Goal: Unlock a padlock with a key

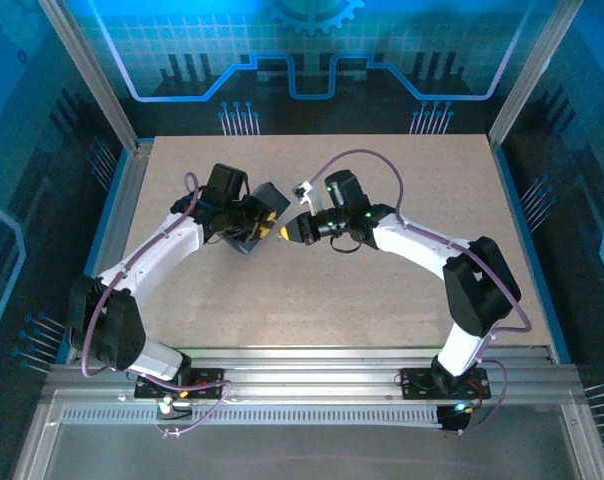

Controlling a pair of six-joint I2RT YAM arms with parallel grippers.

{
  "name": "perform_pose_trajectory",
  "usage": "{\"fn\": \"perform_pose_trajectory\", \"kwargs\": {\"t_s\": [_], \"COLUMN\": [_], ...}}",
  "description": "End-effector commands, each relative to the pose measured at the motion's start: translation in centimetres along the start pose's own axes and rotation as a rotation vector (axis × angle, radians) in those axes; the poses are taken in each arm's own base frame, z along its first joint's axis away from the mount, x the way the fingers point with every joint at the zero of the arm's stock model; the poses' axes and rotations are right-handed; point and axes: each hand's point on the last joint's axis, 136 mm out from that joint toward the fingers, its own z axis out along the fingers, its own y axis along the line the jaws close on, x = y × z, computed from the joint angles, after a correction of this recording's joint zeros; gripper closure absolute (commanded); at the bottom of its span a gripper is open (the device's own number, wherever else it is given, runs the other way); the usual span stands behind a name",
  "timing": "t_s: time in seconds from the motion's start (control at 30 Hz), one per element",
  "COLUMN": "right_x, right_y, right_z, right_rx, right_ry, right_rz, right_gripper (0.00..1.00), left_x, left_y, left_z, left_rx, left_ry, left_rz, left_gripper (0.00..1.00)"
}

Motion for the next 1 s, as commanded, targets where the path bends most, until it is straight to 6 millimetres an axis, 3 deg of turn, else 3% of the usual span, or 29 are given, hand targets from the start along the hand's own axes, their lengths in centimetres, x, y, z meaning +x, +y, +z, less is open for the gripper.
{"fn": "perform_pose_trajectory", "kwargs": {"t_s": [0.0,0.23,0.47,0.97], "right_x": [-1.9,-2.1,-1.9,-1.9], "right_y": [1.2,0.4,0.5,0.4], "right_z": [-0.3,0.0,-0.1,-1.2], "right_rx": [-0.044,-0.029,-0.041,-0.129], "right_ry": [-0.073,-0.100,-0.099,-0.104], "right_rz": [-0.029,0.011,0.009,0.108], "right_gripper": [0.88,0.86,0.97,1.00], "left_x": [0.7,0.7,0.4,-0.5], "left_y": [-1.8,-1.7,-1.6,-1.6], "left_z": [-1.0,-1.1,-1.2,-1.4], "left_rx": [0.086,0.087,0.090,0.105], "left_ry": [0.025,0.021,0.015,-0.004], "left_rz": [0.007,0.000,-0.021,-0.056], "left_gripper": [1.00,1.00,1.00,1.00]}}
